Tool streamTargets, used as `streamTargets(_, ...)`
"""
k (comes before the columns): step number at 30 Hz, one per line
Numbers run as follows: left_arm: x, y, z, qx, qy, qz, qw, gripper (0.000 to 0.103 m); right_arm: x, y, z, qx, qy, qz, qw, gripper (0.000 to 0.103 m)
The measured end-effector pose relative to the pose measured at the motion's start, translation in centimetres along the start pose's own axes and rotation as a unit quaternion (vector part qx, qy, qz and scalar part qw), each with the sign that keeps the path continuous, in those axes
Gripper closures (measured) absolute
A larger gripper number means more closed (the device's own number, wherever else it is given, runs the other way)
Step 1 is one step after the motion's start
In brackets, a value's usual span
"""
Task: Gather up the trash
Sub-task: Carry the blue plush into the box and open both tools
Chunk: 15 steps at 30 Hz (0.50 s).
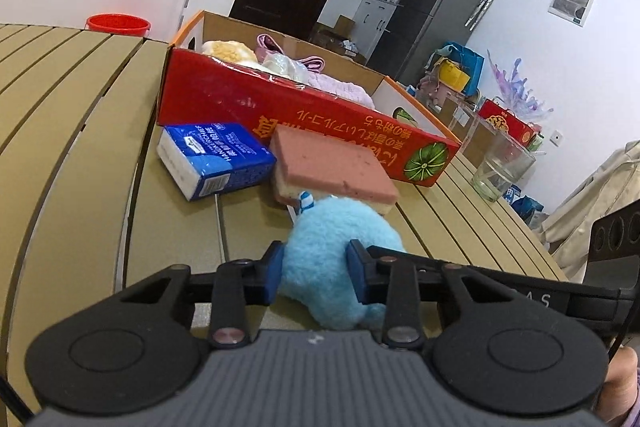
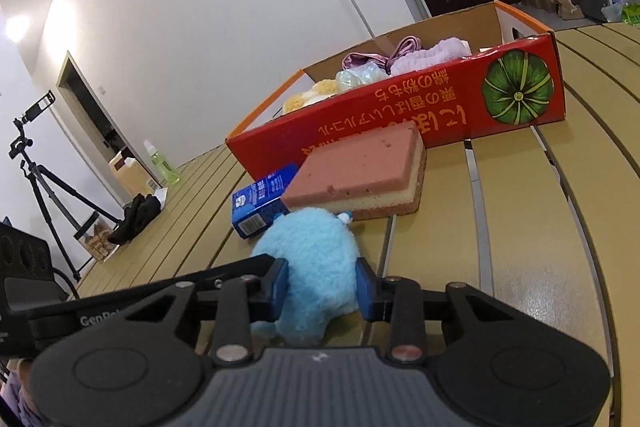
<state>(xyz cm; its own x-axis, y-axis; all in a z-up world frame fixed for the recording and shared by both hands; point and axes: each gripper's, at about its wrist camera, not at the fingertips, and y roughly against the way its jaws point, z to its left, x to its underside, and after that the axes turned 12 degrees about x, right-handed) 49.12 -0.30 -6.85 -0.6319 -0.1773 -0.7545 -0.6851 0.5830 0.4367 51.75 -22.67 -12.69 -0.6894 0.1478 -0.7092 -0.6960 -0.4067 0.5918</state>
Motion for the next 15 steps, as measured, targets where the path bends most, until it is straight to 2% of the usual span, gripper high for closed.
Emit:
streamTargets(2, 0.0, 0.2, -0.4, -0.002, 0.001, -0.001, 1.0000, 0.069, 0.0, 0.4, 0.1, 0.003, -0.004, 0.006, 1.000, 0.070)
streamTargets(6, 0.3, 2.4, -2.6, -0.004, -0.004, -0.018, 0.9998, 0.069, 0.3, 2.8, 0.6, -0.001, -0.004, -0.008, 1.000, 0.070)
streamTargets(11, 0.0, 5.6, -7.3, 0.007, -0.036, -0.041, 0.9985, 0.069, 0.5, 8.6, 1.8, 0.001, 0.011, -0.051, 0.999, 0.070)
streamTargets(15, -1.6, 6.2, -10.0, 0.033, -0.052, -0.051, 0.9968, 0.069, -0.7, 12.7, 1.6, 0.007, 0.007, -0.089, 0.996, 0.070)
